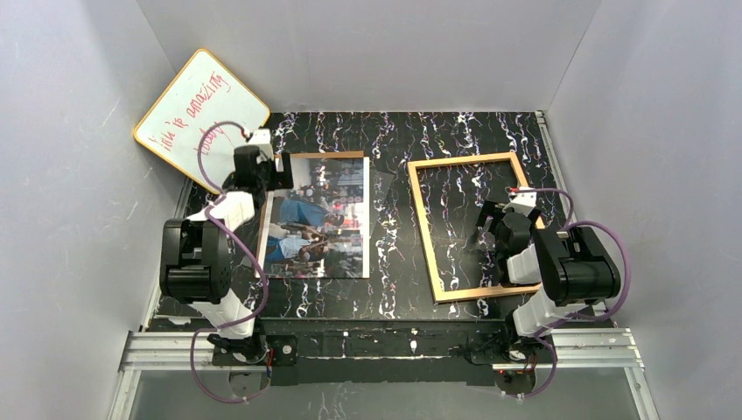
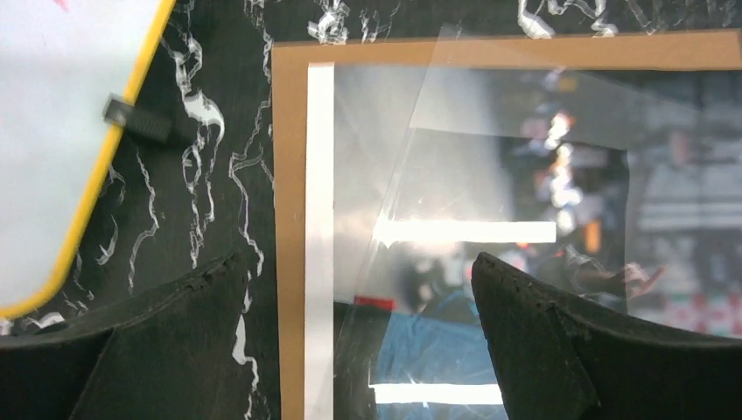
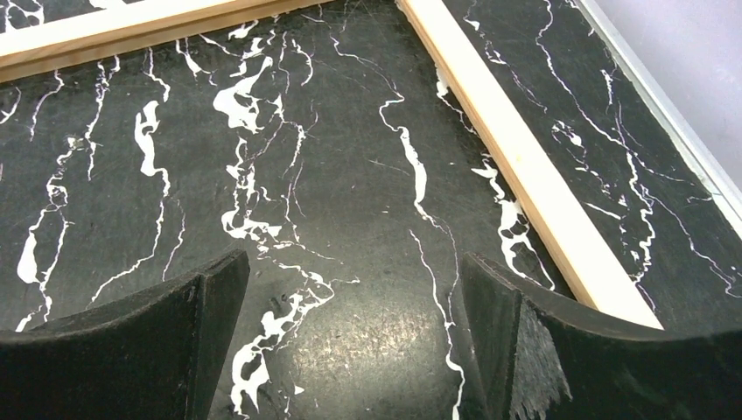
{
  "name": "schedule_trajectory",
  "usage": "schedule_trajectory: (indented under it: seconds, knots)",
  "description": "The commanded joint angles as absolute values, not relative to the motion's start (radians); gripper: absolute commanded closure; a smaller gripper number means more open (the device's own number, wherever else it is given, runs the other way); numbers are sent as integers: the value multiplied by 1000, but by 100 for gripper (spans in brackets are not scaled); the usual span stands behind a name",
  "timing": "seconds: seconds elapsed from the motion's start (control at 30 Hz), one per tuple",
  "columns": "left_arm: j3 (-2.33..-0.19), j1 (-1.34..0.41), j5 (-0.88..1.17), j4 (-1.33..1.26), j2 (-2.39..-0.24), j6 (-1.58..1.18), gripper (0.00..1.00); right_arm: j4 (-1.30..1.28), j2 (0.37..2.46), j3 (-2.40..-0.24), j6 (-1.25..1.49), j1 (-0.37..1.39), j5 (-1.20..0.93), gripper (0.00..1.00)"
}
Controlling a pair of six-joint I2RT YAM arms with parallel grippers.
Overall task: Put the photo into the frame
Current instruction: Turn over the photo frame at the center of the board.
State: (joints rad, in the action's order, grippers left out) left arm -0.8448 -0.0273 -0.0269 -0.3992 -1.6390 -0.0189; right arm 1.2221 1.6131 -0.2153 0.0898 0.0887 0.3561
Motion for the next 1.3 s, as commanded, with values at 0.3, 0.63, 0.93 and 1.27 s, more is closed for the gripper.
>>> schedule_trajectory:
  seconds: [0.3, 0.63, 0.93, 1.27]
  knots:
    - [-1158, -2, 168, 243, -1513, 59, 2, 93, 1471, -845, 622, 26, 459, 1]
    - [-1264, 82, 247, 403, -1530, 48, 2, -150, 1507, -1007, 534, 194, 91, 1]
    - [-1319, 93, 314, 541, -1561, 76, 2, -376, 1546, -1064, 534, 534, 337, 1]
    - [-1319, 90, 357, 646, -1568, 142, 2, -378, 1622, -1026, 552, 651, 391, 16]
